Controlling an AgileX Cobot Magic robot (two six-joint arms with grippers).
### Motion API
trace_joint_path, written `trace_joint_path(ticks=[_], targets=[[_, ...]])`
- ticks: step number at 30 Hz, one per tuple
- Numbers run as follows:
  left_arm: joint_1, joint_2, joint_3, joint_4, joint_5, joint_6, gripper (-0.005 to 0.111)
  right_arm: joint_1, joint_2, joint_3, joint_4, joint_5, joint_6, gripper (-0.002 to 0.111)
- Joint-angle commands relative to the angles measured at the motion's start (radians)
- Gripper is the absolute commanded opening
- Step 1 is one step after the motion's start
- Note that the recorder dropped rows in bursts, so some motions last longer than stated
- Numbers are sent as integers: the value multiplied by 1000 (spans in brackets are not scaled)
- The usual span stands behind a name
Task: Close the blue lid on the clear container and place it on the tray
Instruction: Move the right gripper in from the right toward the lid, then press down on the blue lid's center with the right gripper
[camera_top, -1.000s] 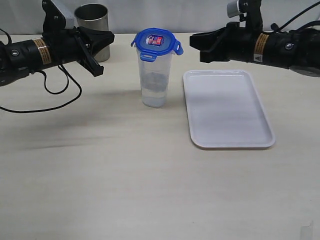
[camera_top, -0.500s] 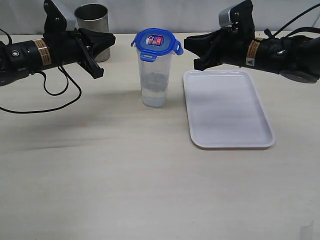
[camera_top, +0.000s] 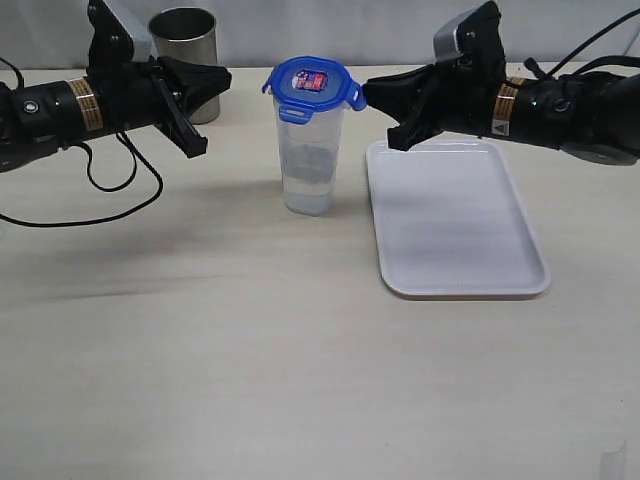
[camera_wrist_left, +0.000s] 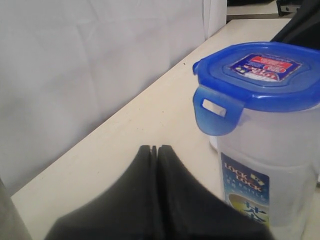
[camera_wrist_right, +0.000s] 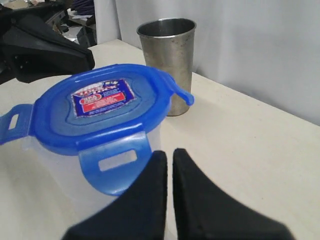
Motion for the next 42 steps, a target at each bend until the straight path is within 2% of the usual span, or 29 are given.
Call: trace_joint_path(ticks=[1,15,17,19,22,27,30,31,34,37,40,41,42], targets=[[-1,1,-1,12,-37,-1,0,1,1,-6,-23,-4,2,5],[-1,1,-1,12,-50,-1,0,1,1,-6,-90,-4,40,5],[-1,1,-1,12,-50,-1,0,-1,-9,-6,-90,44,40,5],[-1,1,-1,12,-50,-1,0,-1,-47,-6,-92,185,55,5],[-1,1,-1,12,-50,-1,0,-1,-121,-6,-169,277,178,5],[-1,1,-1,12,-50,-1,0,7,-306,-6,-431,317,574,5],[-1,1,-1,7,-50,-1,0,81,-403,-8,-528,562,739,5],[-1,1,-1,11,-50,-1,0,153,-456,-8,-590,727,875,5],[-1,1,-1,11,-50,-1,0,238,-510,-8,-590,860,895,5],[-1,1,-1,13,-50,-1,0,373,-524,-8,-590,1173,749,5],[-1,1,-1,13,-50,-1,0,501,-497,-24,-539,1615,572,5],[-1,1,-1,13,-50,-1,0,509,-473,-91,-348,1703,380,5],[-1,1,-1,13,-50,-1,0,491,-459,-152,-174,1697,242,5]])
